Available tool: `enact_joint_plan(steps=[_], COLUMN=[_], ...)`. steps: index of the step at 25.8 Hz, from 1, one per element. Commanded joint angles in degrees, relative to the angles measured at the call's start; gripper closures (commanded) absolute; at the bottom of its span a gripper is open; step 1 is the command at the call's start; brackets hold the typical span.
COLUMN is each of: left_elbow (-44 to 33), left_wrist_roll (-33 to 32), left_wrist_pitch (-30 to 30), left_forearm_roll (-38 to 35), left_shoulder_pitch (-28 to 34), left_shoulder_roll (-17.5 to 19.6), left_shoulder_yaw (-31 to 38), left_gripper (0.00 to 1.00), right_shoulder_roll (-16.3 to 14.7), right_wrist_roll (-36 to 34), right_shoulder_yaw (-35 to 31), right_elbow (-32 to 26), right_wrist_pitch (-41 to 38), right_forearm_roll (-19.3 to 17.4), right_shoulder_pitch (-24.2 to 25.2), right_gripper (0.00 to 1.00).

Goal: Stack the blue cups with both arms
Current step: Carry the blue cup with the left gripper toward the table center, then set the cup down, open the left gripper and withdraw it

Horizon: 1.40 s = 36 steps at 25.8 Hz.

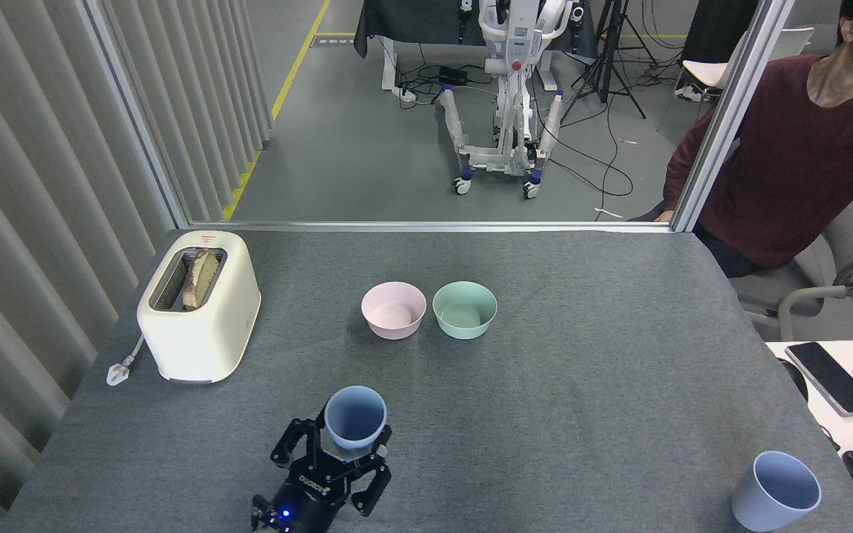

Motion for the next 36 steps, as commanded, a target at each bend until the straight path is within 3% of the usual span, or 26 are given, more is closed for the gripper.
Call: enact_joint_plan(steps=[1,8,16,30,33,36], left_elbow=[0.3,0.4,0.0,-1.6,-3.8,-9.0], left_wrist_roll=[0.1,0.1,0.2,4.3,4.9,4.1], left_wrist_pitch=[-1.6,-1.7,-1.7,-1.6,-1.6,-1.2], left_forearm_roll=[-6.1,-7.5,-7.6,-6.7,-5.0,0.0], left_shoulder_pitch=[-0.1,1.4,1.4,1.7,4.2,7.0], left_shoulder_roll=[-1.1,-3.2,-3.3,-2.8,-1.5,-1.4], left_shoulder_yaw=[-4.6,-7.5,-7.6,-6.5,-1.1,10.0], left_gripper=[0.12,0.11,0.01,0.0,0.0,0.0], right_shoulder_roll=[0.0,-0.1,0.1,0.0,0.0,0.4], right_wrist_roll=[-0.1,-0.1,-0.1,-0.1,-0.2,-0.4], right_shoulder_yaw=[0.0,0.0,0.0,0.0,0.0,-0.1], right_elbow=[0.0,0.0,0.0,0.0,0.2,0.1], right_wrist_pitch=[0.0,0.1,0.1,0.1,0.4,1.3], right_forearm_roll=[0.0,0.3,0.3,0.4,0.7,0.7], right_shoulder_pitch=[0.1,-0.1,-0.1,-0.2,-0.4,-0.4], right_gripper=[0.0,0.0,0.0,0.0,0.0,0.0])
